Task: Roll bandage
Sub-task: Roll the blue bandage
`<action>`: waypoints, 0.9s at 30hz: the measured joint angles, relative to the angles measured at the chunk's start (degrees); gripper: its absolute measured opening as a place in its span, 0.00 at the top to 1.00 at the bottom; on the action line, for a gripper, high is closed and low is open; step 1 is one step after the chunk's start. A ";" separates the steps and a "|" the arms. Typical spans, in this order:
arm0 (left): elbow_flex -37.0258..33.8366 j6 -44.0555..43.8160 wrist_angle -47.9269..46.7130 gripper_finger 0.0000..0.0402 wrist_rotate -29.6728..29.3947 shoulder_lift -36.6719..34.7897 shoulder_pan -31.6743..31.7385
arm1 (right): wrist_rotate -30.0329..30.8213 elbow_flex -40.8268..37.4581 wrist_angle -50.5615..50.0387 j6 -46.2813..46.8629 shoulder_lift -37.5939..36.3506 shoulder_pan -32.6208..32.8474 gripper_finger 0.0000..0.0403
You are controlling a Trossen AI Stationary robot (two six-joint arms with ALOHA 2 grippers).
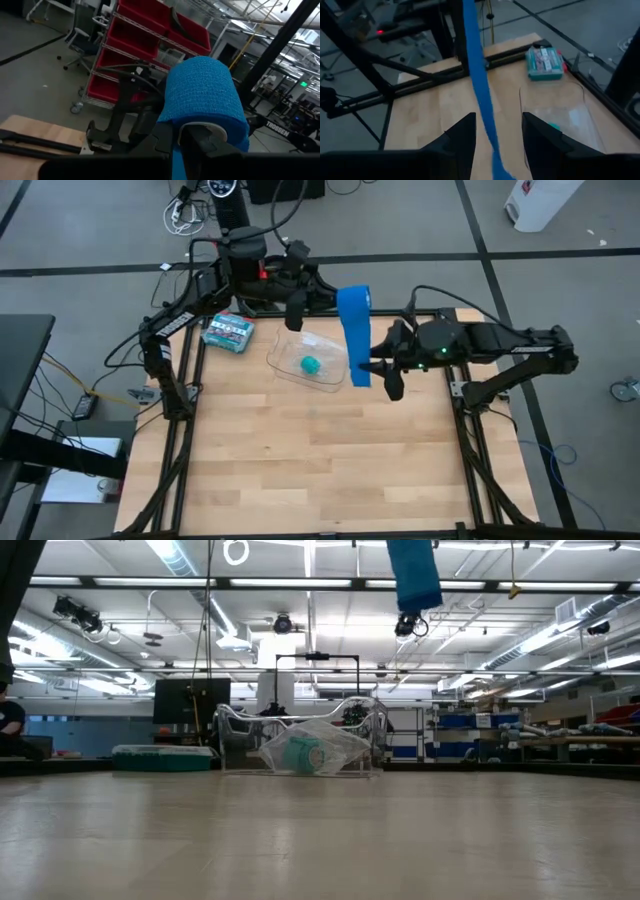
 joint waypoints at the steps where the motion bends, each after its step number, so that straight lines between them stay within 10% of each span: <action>1: 0.00 0.00 0.02 0.94 0.02 0.00 0.00 | -0.31 -0.04 0.50 -0.37 0.01 -0.09 0.62; 9: 0.00 -2.48 3.55 0.94 0.76 0.00 0.11 | 0.32 -0.04 -0.16 -1.48 1.40 -1.15 0.68; 16: 0.00 -3.02 3.88 0.94 1.23 0.00 0.26 | 0.19 -0.07 -0.22 -1.92 1.60 -1.63 0.97; 27: 0.00 -2.95 3.56 0.94 3.54 -0.13 1.12 | 0.04 -0.07 -5.83 -1.01 0.32 -3.94 1.00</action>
